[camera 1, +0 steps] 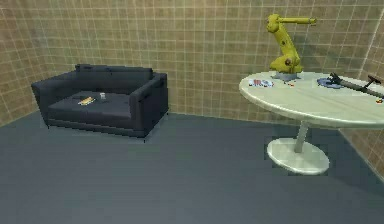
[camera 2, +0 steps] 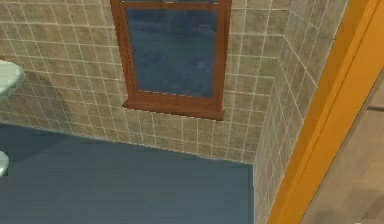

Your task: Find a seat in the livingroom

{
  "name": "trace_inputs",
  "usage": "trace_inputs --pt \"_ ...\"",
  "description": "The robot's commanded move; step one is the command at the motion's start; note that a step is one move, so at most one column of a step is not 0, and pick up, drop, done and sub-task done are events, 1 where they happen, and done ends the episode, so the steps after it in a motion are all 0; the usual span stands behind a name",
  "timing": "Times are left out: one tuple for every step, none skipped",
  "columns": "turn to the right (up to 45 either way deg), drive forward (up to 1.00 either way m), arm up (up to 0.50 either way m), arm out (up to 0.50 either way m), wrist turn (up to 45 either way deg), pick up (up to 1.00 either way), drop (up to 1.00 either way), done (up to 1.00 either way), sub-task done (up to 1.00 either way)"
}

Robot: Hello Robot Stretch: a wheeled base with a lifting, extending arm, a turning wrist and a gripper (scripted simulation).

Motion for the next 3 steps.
trace_inputs --pt "-6.0 0.00 0.00 0.00 0.0 0.00 0.00 0.00 0.00" --pt "-3.0 0.00 0.00 0.00 0.0 0.00 0.00 0.00 0.00" --pt "0.0 1.00 0.00 0.00 0.0 0.00 0.00 0.00 0.00"
